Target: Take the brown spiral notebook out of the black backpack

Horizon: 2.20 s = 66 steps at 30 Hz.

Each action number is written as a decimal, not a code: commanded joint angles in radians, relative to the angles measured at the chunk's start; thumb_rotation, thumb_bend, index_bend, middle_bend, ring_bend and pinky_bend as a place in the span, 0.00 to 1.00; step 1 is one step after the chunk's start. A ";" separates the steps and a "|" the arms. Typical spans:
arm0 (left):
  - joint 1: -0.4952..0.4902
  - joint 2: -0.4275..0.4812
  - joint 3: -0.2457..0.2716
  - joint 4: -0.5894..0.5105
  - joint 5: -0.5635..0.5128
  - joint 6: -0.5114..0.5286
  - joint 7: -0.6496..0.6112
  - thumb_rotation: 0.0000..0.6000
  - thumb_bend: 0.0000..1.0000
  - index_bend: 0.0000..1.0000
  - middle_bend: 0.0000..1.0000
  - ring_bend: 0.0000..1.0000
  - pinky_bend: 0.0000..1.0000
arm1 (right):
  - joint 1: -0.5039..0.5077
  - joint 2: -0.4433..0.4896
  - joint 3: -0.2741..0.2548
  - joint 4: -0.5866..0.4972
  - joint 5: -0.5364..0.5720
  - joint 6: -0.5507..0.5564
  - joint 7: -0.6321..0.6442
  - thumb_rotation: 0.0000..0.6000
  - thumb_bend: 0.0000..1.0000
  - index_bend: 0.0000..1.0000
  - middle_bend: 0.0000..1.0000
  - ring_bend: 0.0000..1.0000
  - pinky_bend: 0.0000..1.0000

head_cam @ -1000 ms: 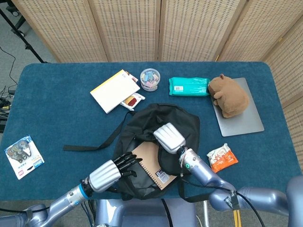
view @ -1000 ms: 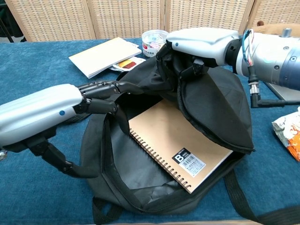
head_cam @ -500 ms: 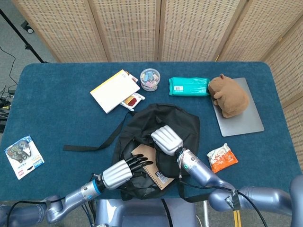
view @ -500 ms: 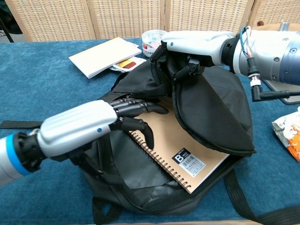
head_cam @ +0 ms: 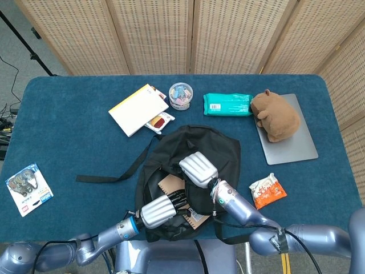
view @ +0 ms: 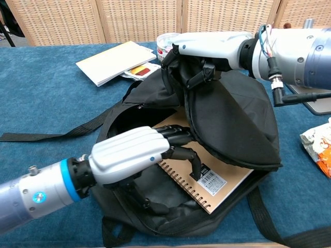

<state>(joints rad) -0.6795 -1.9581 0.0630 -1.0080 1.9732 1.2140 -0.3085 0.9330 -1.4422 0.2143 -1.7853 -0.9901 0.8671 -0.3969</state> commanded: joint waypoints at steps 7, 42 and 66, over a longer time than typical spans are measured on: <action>-0.055 -0.065 -0.025 0.060 -0.048 -0.037 0.006 1.00 0.22 0.41 0.14 0.10 0.11 | 0.002 -0.002 -0.005 0.001 0.004 0.006 0.018 1.00 1.00 0.52 0.57 0.58 0.82; -0.124 -0.191 -0.006 0.220 -0.139 -0.051 -0.031 1.00 0.45 0.41 0.14 0.10 0.11 | 0.022 0.054 -0.013 -0.041 0.046 0.018 0.014 1.00 1.00 0.52 0.57 0.58 0.82; -0.122 -0.248 -0.018 0.284 -0.186 -0.004 -0.017 1.00 0.85 0.67 0.43 0.31 0.39 | 0.017 0.082 -0.019 -0.042 0.036 0.020 0.050 1.00 1.00 0.52 0.57 0.58 0.82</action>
<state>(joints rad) -0.8017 -2.2057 0.0446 -0.7247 1.7875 1.2090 -0.3247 0.9502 -1.3601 0.1950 -1.8272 -0.9538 0.8868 -0.3471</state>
